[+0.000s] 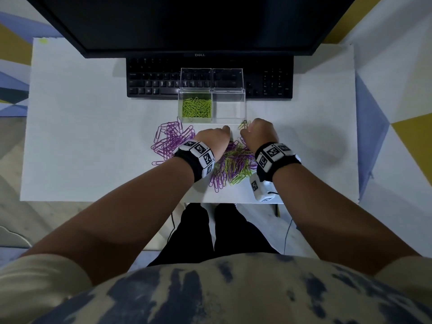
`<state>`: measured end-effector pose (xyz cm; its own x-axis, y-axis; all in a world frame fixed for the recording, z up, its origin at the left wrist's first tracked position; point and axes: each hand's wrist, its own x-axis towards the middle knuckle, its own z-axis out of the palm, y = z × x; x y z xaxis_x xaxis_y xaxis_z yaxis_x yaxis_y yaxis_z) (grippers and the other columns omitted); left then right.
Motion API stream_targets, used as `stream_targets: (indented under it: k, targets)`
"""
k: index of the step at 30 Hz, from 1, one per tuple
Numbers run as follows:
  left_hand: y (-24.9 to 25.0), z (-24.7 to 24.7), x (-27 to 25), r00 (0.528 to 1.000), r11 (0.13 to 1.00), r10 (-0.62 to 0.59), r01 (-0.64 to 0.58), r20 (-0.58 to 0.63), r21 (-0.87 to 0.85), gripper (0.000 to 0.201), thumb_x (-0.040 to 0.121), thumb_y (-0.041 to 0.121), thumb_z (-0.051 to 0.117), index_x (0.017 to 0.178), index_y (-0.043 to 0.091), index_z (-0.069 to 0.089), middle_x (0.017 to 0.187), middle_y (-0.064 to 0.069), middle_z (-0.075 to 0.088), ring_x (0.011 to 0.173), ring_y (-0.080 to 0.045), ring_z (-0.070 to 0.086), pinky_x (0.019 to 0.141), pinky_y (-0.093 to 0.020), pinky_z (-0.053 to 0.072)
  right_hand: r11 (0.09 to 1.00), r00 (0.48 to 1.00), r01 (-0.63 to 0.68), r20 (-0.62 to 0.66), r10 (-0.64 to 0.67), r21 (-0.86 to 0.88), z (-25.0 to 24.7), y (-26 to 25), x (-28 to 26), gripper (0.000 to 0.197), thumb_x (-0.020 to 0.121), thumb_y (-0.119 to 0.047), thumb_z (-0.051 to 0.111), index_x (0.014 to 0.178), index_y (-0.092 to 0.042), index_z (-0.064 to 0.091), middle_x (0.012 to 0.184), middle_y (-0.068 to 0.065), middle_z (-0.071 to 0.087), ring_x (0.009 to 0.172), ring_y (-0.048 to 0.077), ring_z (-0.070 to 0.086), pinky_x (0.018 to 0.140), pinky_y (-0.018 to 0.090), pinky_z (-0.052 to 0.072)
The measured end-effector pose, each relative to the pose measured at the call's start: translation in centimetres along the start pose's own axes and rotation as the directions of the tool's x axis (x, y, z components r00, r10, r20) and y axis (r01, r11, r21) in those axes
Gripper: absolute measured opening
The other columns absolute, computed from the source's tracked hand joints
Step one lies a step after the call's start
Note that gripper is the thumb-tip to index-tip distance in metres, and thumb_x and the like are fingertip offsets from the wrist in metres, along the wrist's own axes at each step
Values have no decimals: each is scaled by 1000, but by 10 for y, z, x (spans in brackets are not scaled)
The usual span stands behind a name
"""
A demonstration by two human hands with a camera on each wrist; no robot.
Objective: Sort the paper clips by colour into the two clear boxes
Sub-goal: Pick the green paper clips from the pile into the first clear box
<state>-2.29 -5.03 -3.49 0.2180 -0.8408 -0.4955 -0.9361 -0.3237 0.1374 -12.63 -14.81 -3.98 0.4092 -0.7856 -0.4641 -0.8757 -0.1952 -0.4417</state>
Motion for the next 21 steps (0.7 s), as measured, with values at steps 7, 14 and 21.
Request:
stream_targets:
  k: [7, 14, 21]
  targets:
    - [-2, -3, 0, 999, 985, -45, 49, 30, -163, 34, 97, 31, 47, 114, 2, 44, 102, -12, 63, 90, -31, 63, 64, -34, 44, 988, 1000, 12, 23, -15, 155, -16, 17, 0, 31, 77, -19, 57, 65, 9, 56, 63, 21, 49, 62, 23, 44, 62, 32, 43]
    - [-9, 2, -4, 985, 852, -170, 153, 12, -502, 24, 96, 28, 45, 108, 8, 49, 93, -5, 61, 83, -23, 60, 70, -32, 47, 991, 1000, 0, 25, -3, 137, -33, 35, 15, 25, 84, -21, 59, 81, 4, 63, 89, 15, 68, 85, 29, 61, 71, 28, 44]
    - [-14, -3, -20, 948, 623, -291, 87, -127, -778, 11, 93, 13, 48, 84, 8, 42, 69, 6, 44, 57, -1, 42, 52, -16, 32, 959, 963, 268, -2, -269, 91, -17, 19, 12, 19, 85, -17, 61, 102, -18, 68, 106, 1, 69, 95, 20, 64, 84, 31, 51]
